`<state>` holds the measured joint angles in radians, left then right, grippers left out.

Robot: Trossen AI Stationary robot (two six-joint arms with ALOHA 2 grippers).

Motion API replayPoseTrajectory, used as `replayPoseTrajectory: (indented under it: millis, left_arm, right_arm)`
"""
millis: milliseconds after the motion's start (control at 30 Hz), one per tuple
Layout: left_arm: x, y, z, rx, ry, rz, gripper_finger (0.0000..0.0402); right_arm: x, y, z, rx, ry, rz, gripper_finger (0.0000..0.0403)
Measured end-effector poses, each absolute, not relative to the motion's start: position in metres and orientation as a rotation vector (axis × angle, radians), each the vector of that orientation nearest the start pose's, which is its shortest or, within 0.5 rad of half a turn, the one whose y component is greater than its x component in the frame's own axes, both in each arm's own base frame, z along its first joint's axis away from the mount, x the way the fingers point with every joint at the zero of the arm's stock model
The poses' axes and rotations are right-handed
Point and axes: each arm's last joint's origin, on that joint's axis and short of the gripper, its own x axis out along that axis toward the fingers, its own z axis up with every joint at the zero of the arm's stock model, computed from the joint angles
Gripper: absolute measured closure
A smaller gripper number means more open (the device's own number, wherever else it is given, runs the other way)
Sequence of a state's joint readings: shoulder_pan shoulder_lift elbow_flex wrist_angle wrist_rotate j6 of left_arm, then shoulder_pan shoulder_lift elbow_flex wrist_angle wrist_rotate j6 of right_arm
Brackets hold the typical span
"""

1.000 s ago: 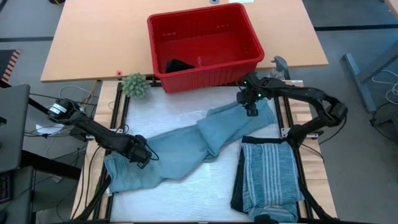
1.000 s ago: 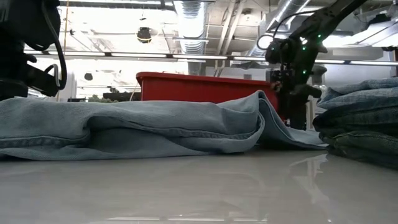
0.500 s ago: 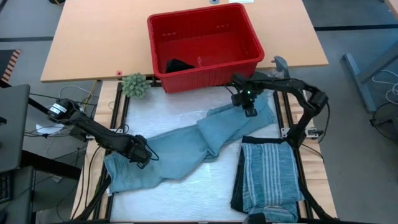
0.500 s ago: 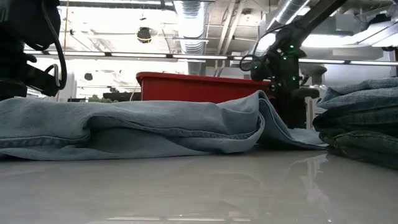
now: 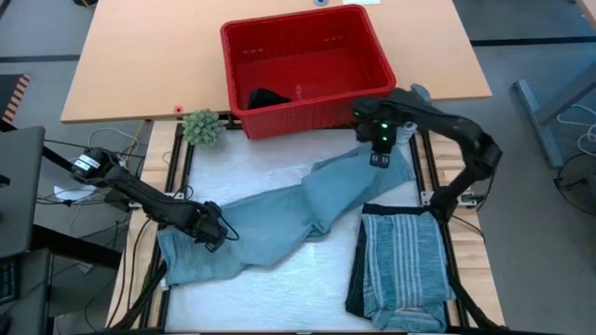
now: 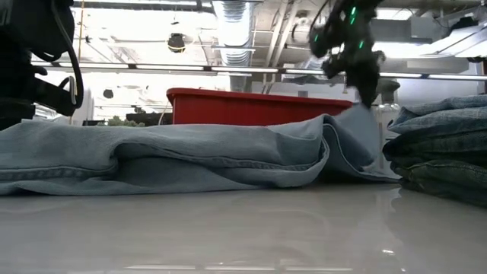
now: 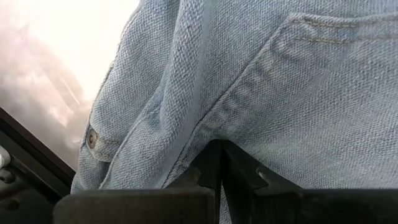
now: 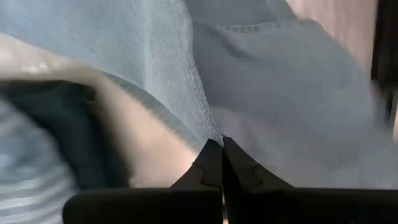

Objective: Fold Laundry from Bin
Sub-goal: Fold the light blue denim pants

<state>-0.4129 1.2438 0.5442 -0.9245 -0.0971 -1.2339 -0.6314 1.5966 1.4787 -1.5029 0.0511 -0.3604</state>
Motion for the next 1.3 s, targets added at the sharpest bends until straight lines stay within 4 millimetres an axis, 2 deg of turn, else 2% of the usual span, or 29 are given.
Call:
replayPoseTrajectory:
  millis: [133, 267, 333, 400, 500, 600, 733, 867, 967, 1067, 1133, 1233, 1300]
  left_arm:
    - [0.144, -0.060, 0.145, -0.537, 1.442, 0.707, 0.0400]
    - [0.144, -0.060, 0.145, -0.527, 1.443, 0.700, 0.0400]
    - [0.144, -0.060, 0.145, -0.520, 1.445, 0.694, 0.0400]
    - [0.144, -0.060, 0.145, -0.514, 1.447, 0.689, 0.0400]
    - [0.144, -0.060, 0.145, -0.504, 1.450, 0.679, 0.0400]
    - [0.144, -0.060, 0.145, -0.488, 1.449, 0.672, 0.0400]
    - [0.144, -0.060, 0.145, -0.491, 1.453, 0.668, 0.0400]
    - [0.143, -0.063, 0.145, -0.479, 1.458, 0.653, 0.0400]
    - [0.142, -0.065, 0.145, -0.474, 1.463, 0.642, 0.0400]
    - [0.140, -0.067, 0.145, -0.478, 1.467, 0.644, 0.0400]
    - [0.139, -0.069, 0.145, -0.480, 1.466, 0.648, 0.0400]
    - [0.138, -0.071, 0.145, -0.486, 1.458, 0.658, 0.0400]
    - [0.138, -0.072, 0.145, -0.490, 1.448, 0.670, 0.0400]
  right_arm:
    - [0.202, -0.124, 0.336, 0.318, 1.524, -0.409, 0.0385]
    - [0.185, -0.084, 0.360, 0.406, 1.376, -0.502, 0.0385]
    - [0.177, -0.072, 0.367, 0.426, 1.324, -0.559, 0.0385]
    - [0.173, -0.068, 0.370, 0.423, 1.291, -0.627, 0.0385]
    - [0.174, -0.078, 0.368, 0.362, 1.310, -0.719, 0.0385]
    - [0.181, -0.104, 0.355, 0.378, 1.389, -0.782, 0.0385]
    - [0.191, -0.150, 0.317, 0.391, 1.521, -0.797, 0.0385]
    - [0.203, -0.199, 0.274, 0.355, 1.551, -0.848, 0.0382]
    - [0.210, -0.219, 0.252, 0.392, 1.550, -0.774, 0.0341]
    - [0.211, -0.224, 0.245, 0.413, 1.567, -0.735, 0.0277]
    - [0.208, -0.221, 0.250, 0.428, 1.562, -0.739, 0.0235]
    - [0.201, -0.208, 0.274, 0.470, 1.456, -0.761, 0.0184]
    - [0.193, -0.194, 0.295, 0.494, 1.352, -0.817, 0.0164]
